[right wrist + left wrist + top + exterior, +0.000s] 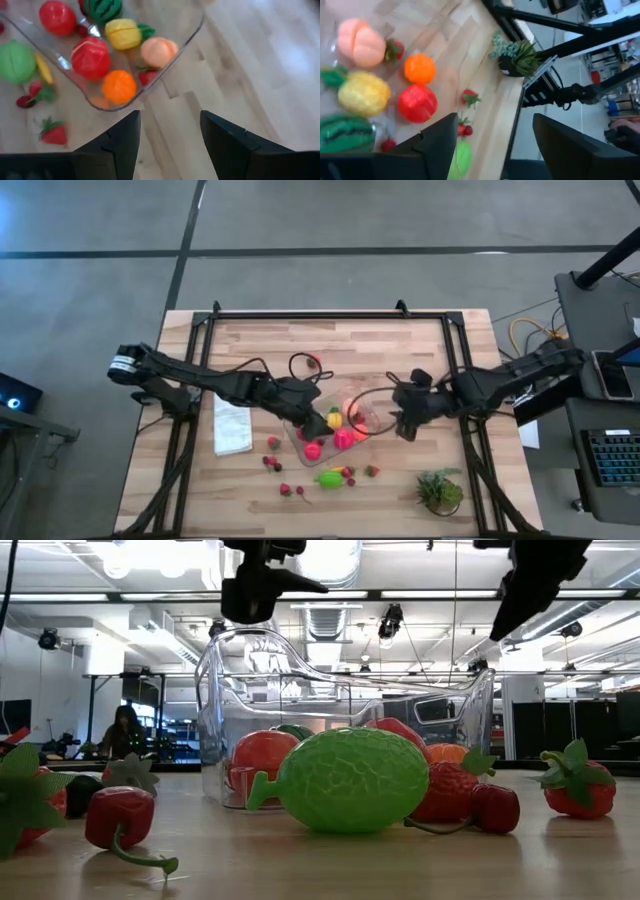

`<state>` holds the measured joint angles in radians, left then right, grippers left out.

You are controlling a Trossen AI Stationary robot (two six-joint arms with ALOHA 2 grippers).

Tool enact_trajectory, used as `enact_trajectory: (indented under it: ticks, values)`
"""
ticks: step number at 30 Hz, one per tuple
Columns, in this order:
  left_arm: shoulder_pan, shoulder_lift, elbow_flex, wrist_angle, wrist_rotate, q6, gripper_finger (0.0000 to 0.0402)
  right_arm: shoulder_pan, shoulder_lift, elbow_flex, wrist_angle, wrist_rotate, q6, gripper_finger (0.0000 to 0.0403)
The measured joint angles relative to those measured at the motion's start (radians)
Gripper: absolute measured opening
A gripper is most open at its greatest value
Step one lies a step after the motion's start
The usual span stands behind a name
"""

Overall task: Pick and placing Produce into tupperware
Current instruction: Put the strawberry into the transparent bin

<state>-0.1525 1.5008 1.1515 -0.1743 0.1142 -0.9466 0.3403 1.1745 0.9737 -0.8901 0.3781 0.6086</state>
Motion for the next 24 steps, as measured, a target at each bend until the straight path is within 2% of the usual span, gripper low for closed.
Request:
enact_trajectory:
  ticks: [3,7,9,12,16,19,24]
  values:
    - [0.0,-0.002,0.0,-0.003,-0.014,0.073,0.0231,0.042,-0.009,0.0,-0.023,0.069,0.06,0.0199]
    - [0.002,-0.029,0.0,-0.111,0.073,0.153,0.0215,0.053,-0.002,-0.002,0.023,-0.017,0.325,0.0199]
    - [0.002,-0.072,-0.001,-0.193,0.09,0.219,0.0206,0.092,0.01,-0.002,0.105,-0.054,0.343,0.0199]
    - [0.002,-0.163,-0.001,-0.311,0.082,0.306,0.0195,0.154,0.049,0.004,0.19,-0.037,0.438,0.0199]
    - [-0.027,-0.26,-0.034,-0.363,-0.002,0.355,0.0189,0.213,0.14,0.043,0.188,-0.018,0.561,0.0199]
    - [-0.048,-0.328,-0.083,-0.357,-0.018,0.353,0.0189,0.246,0.229,0.087,0.184,-0.012,0.632,0.0198]
    - [-0.059,-0.398,-0.17,-0.356,-0.021,0.293,0.0189,0.266,0.412,0.206,0.175,-0.023,0.594,0.0198]
